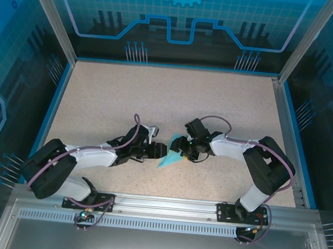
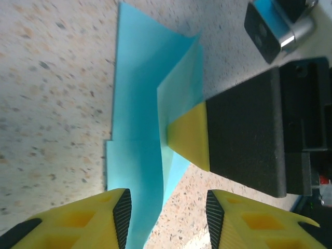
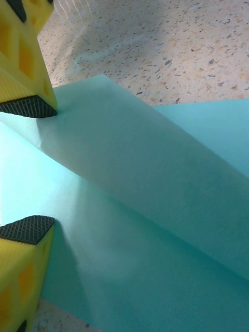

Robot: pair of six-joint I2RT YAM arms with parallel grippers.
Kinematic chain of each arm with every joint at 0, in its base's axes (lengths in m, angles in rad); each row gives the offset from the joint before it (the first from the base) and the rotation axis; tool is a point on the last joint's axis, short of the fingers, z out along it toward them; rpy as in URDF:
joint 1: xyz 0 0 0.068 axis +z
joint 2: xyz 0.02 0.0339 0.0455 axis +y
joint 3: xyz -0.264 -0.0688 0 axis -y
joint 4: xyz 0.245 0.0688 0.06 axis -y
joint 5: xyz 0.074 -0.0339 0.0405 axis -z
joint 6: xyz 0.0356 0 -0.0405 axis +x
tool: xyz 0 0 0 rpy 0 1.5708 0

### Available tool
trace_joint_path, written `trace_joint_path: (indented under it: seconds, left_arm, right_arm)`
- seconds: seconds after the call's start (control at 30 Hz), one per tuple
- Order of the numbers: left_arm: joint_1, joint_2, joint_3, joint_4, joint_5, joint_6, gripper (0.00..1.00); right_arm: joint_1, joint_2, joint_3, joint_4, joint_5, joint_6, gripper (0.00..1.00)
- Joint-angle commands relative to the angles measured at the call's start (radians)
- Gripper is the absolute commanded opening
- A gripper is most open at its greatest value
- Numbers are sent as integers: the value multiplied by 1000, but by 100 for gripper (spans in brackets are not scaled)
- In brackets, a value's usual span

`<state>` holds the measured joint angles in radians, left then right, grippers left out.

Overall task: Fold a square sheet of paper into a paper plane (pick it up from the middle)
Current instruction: Fourth fold the wing at the center of the table.

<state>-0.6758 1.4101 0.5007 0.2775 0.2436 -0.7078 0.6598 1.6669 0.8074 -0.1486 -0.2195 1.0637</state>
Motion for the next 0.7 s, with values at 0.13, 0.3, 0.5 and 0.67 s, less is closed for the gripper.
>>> trace_joint_path:
  seconds: [0.13,0.3,0.5,0.67]
  left_arm:
    - [7,79,36,41,87,47,43]
    - [6,127,45,81,134,52,40]
    - [5,184,75,96,148,66,36]
    - [5,219,85,95,128,76,34]
  right_arm:
    - [9,45,-43,-78,64,-15,58]
    - [2,25,-56,-35,43,-7,58]
    - [-7,14,-77,0,20,1,58]
    - [-9,7,-88,19,5,2,58]
